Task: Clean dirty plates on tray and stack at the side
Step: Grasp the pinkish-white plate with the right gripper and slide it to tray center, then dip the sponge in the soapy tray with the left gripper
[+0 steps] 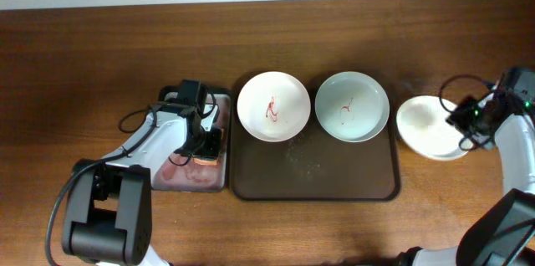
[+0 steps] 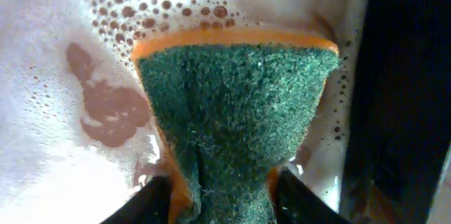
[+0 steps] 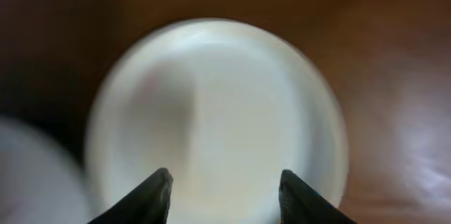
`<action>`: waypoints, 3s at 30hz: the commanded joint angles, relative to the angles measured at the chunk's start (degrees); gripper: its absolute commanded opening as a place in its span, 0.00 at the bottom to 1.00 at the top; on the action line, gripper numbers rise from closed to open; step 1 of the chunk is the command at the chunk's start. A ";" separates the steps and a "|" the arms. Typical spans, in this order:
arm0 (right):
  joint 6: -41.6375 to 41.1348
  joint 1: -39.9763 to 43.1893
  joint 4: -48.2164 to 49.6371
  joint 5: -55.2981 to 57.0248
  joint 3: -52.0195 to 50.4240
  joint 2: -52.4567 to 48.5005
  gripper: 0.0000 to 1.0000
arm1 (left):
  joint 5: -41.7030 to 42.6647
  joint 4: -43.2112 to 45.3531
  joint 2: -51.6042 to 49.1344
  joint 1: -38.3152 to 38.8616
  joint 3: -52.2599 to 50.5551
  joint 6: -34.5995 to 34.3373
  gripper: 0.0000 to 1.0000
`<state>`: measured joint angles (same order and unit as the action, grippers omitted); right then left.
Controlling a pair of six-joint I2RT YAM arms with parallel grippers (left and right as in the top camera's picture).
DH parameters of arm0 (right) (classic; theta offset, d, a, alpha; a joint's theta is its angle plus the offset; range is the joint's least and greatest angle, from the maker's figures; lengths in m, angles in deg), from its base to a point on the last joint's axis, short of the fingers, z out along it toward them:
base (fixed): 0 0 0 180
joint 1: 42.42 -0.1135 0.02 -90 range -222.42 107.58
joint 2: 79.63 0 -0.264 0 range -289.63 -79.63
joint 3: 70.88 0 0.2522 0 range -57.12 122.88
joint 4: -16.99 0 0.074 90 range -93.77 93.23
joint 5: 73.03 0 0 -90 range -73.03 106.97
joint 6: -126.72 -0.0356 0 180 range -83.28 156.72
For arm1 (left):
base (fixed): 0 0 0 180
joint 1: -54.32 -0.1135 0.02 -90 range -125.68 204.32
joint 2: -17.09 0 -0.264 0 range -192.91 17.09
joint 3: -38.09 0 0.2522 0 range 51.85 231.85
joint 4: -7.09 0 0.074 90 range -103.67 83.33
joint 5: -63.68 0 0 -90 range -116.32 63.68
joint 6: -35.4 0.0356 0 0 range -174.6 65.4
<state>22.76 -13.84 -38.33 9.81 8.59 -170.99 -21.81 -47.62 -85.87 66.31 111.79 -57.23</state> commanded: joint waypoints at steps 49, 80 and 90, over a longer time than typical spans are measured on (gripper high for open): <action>-13.94 -47.32 6.08 -6.64 3.43 -18.05 0.04 | 0.63 1.05 1.36 0.02 -0.33 0.33 0.48; -13.75 -47.32 -7.41 1.62 1.70 -15.82 0.04 | 0.63 2.32 3.67 0.02 0.76 -0.81 0.35; -13.75 -47.32 -7.56 1.62 1.70 -15.82 0.04 | 0.63 5.40 3.65 1.05 0.74 -0.98 0.37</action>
<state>8.67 -61.27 -45.28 8.59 11.17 -187.99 -21.83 -43.38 -83.93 66.33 111.75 -57.45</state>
